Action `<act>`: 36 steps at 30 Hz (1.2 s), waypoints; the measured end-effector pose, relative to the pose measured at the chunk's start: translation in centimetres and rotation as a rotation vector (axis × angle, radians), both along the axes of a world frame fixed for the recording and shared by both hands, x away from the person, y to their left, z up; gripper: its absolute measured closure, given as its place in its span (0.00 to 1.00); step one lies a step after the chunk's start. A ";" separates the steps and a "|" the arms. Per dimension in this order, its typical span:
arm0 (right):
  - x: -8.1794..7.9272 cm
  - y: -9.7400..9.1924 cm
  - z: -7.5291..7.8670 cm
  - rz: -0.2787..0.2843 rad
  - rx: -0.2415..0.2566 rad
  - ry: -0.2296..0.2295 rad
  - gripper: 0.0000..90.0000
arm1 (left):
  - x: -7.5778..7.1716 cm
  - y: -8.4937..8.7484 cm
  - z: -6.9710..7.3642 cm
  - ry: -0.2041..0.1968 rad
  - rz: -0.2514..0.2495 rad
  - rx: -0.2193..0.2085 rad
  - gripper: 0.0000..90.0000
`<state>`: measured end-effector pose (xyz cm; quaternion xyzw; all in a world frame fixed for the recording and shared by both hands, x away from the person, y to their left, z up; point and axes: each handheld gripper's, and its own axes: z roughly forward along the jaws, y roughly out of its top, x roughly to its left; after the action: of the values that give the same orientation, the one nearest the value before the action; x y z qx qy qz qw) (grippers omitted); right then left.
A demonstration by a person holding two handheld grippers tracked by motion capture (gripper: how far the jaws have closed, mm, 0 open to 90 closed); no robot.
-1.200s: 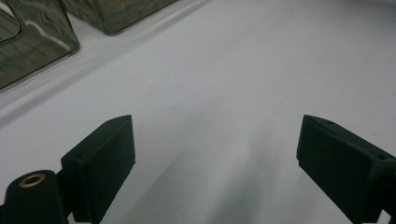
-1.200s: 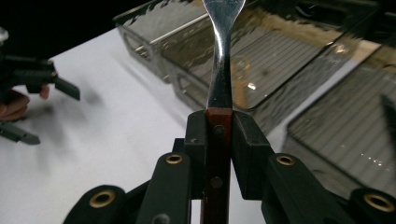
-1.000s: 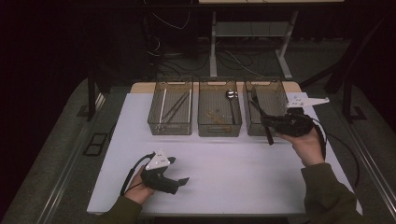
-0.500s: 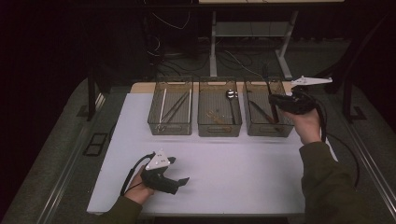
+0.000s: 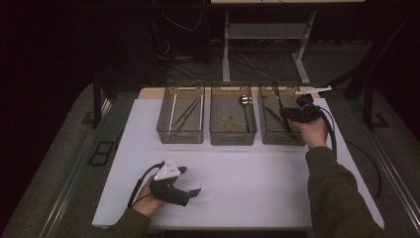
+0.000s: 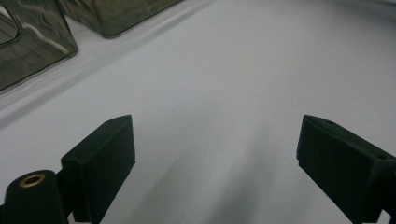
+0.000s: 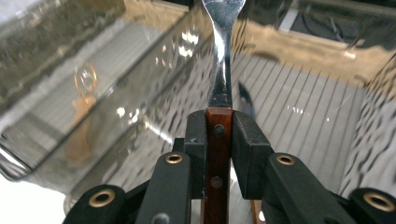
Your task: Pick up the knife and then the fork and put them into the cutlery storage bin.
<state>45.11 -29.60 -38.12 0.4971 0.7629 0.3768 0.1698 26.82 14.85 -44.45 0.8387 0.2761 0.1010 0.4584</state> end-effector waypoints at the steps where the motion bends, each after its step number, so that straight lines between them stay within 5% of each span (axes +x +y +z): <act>1: 0.0 0.0 -0.2 0.000 -0.010 0.011 0.86 | 0.0 0.0 0.0 0.000 -0.001 0.001 0.11; 5: 0.0 0.1 -0.9 0.006 -0.043 0.061 0.86 | 0.0 0.1 0.0 0.002 0.004 -0.001 0.11; 10: -0.1 0.0 -1.0 0.018 -0.047 0.069 0.79 | 0.0 0.0 0.0 0.004 0.003 0.002 0.11; 22: -1.6 -0.7 0.5 0.007 0.023 0.008 0.47 | -0.1 0.1 0.0 0.002 0.002 -0.001 0.11; 36: -6.9 -0.1 0.5 0.090 0.071 -0.070 0.21 | -0.1 0.1 0.0 0.002 -0.003 0.001 0.11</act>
<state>38.24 -29.70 -37.61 0.4546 0.7641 0.4281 0.1616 26.75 14.91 -44.43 0.8394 0.2752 0.0996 0.4579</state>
